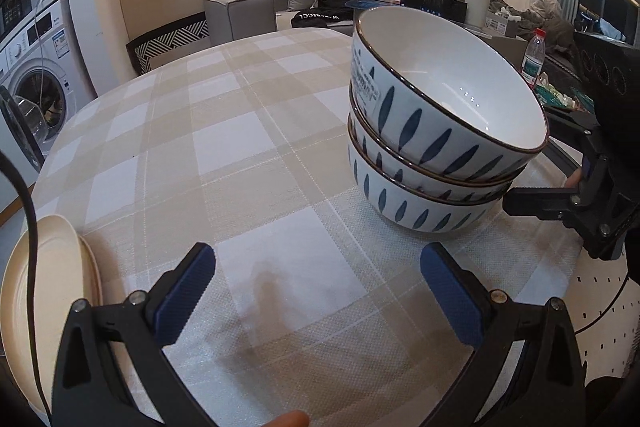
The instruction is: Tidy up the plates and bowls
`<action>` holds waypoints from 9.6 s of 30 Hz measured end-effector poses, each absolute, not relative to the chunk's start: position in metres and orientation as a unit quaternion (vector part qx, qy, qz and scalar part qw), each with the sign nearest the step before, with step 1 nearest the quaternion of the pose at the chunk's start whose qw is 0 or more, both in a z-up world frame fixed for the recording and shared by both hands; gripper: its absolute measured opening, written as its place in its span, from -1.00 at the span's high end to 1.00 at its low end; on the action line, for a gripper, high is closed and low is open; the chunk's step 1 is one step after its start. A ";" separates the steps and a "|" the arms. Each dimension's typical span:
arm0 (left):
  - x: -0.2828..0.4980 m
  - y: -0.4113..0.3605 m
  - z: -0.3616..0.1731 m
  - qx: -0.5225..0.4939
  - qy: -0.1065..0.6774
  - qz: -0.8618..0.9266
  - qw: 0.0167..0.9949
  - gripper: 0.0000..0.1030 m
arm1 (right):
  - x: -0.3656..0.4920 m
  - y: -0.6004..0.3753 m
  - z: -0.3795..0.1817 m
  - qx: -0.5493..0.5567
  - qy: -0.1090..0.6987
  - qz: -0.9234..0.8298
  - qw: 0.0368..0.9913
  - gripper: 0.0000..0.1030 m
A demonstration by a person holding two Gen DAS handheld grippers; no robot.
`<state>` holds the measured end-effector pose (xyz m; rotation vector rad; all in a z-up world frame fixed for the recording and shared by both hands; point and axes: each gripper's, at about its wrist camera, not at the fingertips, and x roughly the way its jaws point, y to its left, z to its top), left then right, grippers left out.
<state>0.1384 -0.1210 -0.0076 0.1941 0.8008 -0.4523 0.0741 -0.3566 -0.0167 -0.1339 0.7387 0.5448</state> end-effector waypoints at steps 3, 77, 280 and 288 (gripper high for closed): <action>0.141 -0.126 -0.010 0.101 0.385 -0.226 0.889 -1.00 | 0.082 -0.355 -0.021 -0.080 0.358 0.294 0.883 -0.99; 0.148 -0.183 -0.001 0.221 0.306 -0.391 0.839 -1.00 | 0.142 -0.342 -0.022 -0.164 0.341 0.541 0.751 -1.00; -0.032 0.087 -0.010 -0.004 0.254 0.050 0.966 -1.00 | -0.028 -0.113 0.003 -0.043 0.214 0.384 0.897 -1.00; -0.036 0.091 -0.015 -0.010 0.254 0.060 0.965 -1.00 | -0.029 -0.112 0.002 -0.044 0.213 0.383 0.898 -1.00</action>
